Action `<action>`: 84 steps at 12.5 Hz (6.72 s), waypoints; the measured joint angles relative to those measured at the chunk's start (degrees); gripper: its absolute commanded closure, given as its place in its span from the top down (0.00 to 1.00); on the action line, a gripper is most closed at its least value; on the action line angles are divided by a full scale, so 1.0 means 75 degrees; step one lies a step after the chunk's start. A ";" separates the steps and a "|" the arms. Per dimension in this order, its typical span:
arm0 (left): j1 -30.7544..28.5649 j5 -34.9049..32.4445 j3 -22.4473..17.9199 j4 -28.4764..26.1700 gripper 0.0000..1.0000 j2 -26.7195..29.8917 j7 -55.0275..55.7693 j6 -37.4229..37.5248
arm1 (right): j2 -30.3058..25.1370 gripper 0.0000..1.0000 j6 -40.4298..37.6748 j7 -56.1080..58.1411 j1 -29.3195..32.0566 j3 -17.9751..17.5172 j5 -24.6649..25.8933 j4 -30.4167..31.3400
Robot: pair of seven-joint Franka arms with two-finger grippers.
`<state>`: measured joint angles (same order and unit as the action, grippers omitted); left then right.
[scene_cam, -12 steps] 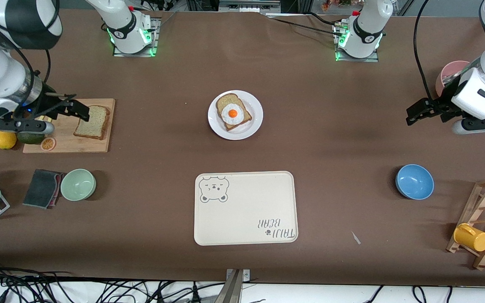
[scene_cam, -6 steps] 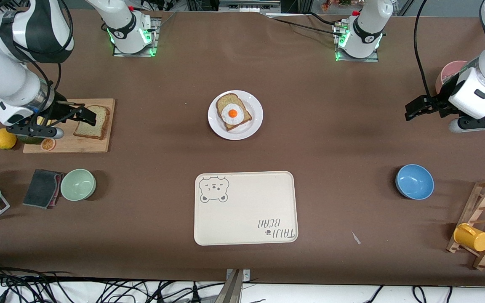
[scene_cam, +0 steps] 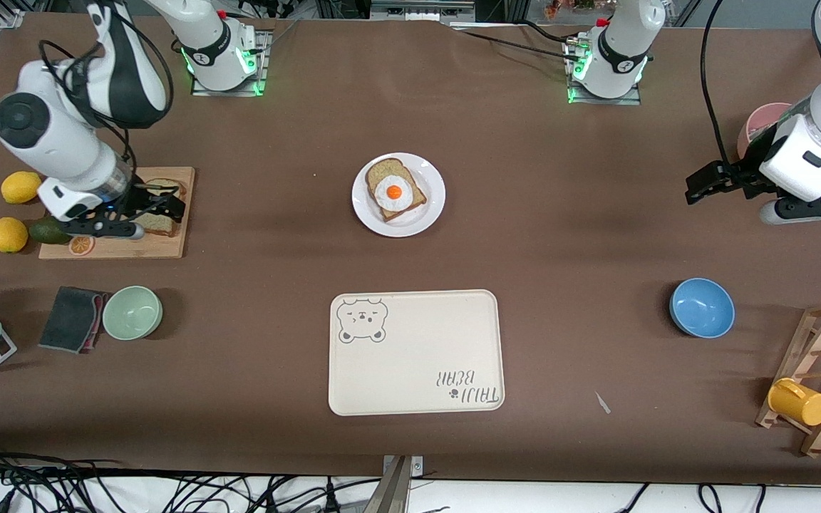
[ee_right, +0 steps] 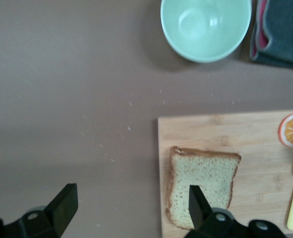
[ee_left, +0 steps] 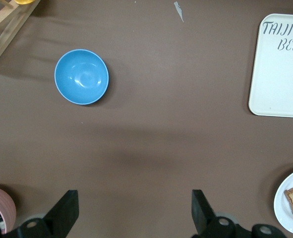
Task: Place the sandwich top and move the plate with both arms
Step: 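Lower the right gripper and grasp the bread slice, then lift the bread slice and carry it over the egg toast plate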
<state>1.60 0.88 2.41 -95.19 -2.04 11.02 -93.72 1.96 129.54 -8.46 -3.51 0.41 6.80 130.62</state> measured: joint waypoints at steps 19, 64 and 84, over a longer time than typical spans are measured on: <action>-0.0001 0.0000 0.0000 0.0061 1.00 0.0000 0.0000 0.0002 | 0.1601 0.92 0.1329 -0.0993 -0.0049 0.0690 0.0840 0.0003; -0.0006 0.0000 0.0000 0.0064 1.00 0.0000 0.0001 0.0002 | 0.2271 0.61 0.0157 -0.3921 -0.1185 0.1274 0.2585 -0.0043; -0.0016 0.0000 0.0000 0.0159 1.00 -0.0001 0.0001 0.0003 | 0.2271 0.00 -0.2810 -0.3372 -0.1087 -0.0756 0.0983 -0.2270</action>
<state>1.48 0.89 2.41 -93.99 -2.04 11.03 -93.70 19.00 108.47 -33.75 -11.66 -5.27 14.17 113.59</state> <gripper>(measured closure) 0.000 0.952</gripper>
